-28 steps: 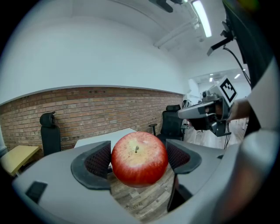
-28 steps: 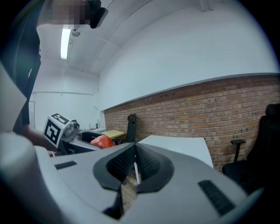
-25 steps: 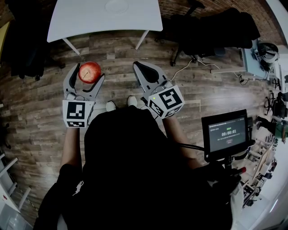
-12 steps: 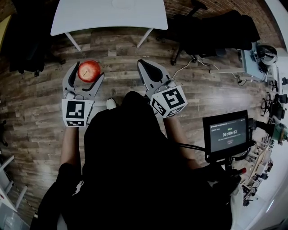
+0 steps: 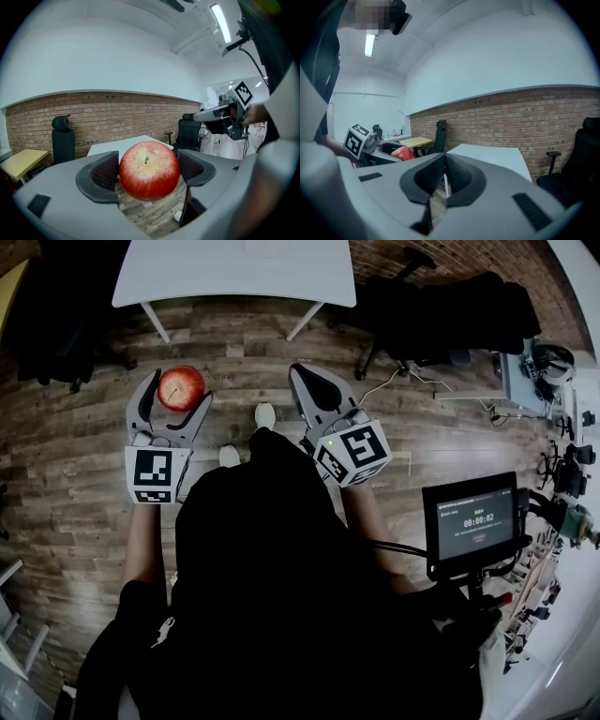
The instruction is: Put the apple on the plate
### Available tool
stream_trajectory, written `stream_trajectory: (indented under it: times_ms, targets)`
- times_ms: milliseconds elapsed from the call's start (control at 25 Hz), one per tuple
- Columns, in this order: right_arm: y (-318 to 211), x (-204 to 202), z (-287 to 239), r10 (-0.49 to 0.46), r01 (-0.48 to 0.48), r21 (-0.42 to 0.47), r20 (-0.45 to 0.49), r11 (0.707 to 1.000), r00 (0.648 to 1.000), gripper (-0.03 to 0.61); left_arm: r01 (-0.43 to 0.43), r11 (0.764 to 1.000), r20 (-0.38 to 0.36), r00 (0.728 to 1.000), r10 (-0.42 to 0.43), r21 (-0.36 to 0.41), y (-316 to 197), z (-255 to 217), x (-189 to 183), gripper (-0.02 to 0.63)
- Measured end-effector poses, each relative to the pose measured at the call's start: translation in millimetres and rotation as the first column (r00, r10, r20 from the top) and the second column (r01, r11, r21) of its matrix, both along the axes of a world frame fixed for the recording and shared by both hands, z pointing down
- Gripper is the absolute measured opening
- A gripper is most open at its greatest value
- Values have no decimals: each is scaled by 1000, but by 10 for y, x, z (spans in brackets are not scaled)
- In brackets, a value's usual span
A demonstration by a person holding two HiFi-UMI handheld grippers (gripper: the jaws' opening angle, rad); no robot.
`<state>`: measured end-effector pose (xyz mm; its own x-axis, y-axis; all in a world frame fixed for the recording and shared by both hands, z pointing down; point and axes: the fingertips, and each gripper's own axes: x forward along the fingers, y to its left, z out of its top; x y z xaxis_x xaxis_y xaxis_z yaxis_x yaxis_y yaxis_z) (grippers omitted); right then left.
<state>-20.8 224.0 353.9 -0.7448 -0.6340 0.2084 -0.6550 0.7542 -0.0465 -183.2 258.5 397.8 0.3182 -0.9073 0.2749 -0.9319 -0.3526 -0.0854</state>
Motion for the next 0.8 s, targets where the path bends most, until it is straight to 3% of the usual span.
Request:
stream_trajectory:
  times_ms: [800]
  targets:
    - [-305,116,-66,16,-15,-13,29,1000,999,3,-39,999,29,999,39,3,-347,-196,185,400]
